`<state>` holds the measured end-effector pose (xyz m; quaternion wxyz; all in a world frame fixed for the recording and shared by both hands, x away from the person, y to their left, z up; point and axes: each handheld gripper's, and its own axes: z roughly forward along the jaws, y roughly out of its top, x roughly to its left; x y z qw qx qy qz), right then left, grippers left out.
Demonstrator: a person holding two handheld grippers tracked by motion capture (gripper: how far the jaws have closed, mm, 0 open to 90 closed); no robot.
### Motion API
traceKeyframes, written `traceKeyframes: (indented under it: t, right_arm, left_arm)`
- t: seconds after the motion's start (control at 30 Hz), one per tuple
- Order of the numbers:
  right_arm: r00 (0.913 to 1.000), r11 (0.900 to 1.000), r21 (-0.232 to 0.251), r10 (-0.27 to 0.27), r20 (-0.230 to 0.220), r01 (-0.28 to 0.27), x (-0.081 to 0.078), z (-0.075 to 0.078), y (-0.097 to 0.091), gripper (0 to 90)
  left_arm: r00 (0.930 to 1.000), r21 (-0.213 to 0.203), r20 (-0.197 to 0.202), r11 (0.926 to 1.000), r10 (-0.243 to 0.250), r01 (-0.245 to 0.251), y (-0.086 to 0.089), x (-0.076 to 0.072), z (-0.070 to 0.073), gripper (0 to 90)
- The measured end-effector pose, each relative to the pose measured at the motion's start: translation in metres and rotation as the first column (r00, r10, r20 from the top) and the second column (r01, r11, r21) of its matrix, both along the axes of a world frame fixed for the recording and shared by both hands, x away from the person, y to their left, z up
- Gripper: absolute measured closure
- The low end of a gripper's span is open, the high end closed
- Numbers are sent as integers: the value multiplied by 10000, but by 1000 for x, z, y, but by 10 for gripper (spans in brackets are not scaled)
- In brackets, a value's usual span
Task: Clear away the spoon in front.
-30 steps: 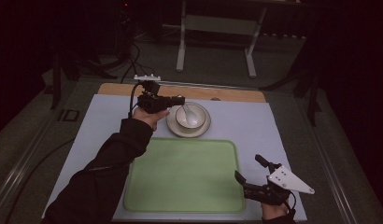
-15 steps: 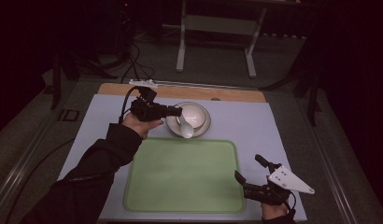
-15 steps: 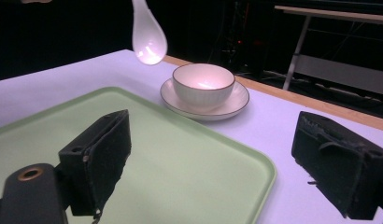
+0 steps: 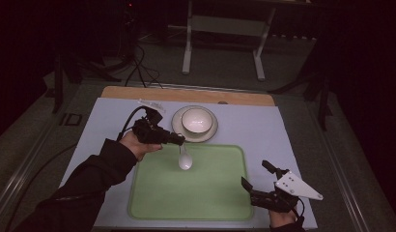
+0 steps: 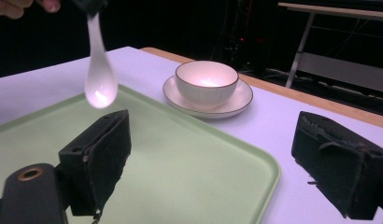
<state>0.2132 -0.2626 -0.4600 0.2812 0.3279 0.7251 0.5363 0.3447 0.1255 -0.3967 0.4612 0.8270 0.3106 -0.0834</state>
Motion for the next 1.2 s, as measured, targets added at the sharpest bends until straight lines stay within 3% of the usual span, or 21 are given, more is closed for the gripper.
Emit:
traceKeyframes:
  t: [0.07, 0.17, 0.2, 0.27, 0.47, 0.53, 0.63, 0.73, 0.8, 0.9, 0.93, 1.0, 1.17, 1.2]
  right_arm:
    - [10000, 10000, 0, 14, -5, -14, 0, 0, 0, 116]
    - [10000, 10000, -5, 6, -8, -6, 0, 0, 0, 116]
    - [10000, 10000, -4, 1, -4, -1, 0, 0, 0, 116]
    - [10000, 10000, -6, -19, 19, 19, 0, 0, 0, 116]
    - [10000, 10000, -24, -14, -5, 14, 0, 0, 0, 116]
    - [10000, 10000, -33, -10, -10, 10, 0, 0, 0, 116]
    - [10000, 10000, -43, 4, -5, -4, 0, 0, 1, 116]
    - [10000, 10000, -60, 22, -2, -22, 0, 0, 1, 116]
    - [10000, 10000, -56, 26, -13, -26, 0, -1, 1, 116]
    - [10000, 10000, -56, 22, -40, -22, 1, -1, 1, 116]
    - [10000, 10000, -48, 27, -54, -27, 1, -1, 1, 116]
    - [10000, 10000, -54, 42, -85, -42, 1, -1, 1, 116]
    - [9999, 9999, -95, 107, -129, -108, 2, -2, 1, 118]
    - [9998, 9998, -138, 152, -164, -154, 2, -3, 2, 118]
  left_arm:
    - [9994, 312, -288, 9993, -193, 202, 1, -4, -10, 843]
    - [9985, 392, -472, 9988, -285, 304, 1, -6, -15, 843]
    - [9957, 460, -826, 9979, -418, 457, 2, -9, -24, 843]
    - [9920, 517, -1100, 9963, -620, 680, 2, -11, -30, 843]
    - [9724, 1113, -2018, 9837, -1168, 1413, -2, -20, -46, 843]
    - [9616, 1313, -2390, 9767, -1351, 1698, -4, -22, -52, 842]
    - [9511, 1478, -2735, 9708, -1433, 1888, -6, -23, -59, 842]
    - [9434, 1362, -2992, 9722, -1430, 1906, -6, -22, -66, 842]
    - [9429, 1265, -3056, 9759, -1323, 1779, -5, -20, -68, 841]
    - [9498, 1033, -2887, 9823, -1205, 1560, -4, -17, -71, 838]
    - [9554, 822, -2693, 9856, -1210, 1479, -4, -16, -73, 836]
    - [9556, 624, -2745, 9897, -1072, 1289, -3, -12, -77, 833]
    - [9617, 19, -2610, 9962, -838, 873, -1, -6, -91, 813]
    - [9658, -188, -2522, 9981, -610, 582, 1, -3, -99, 802]
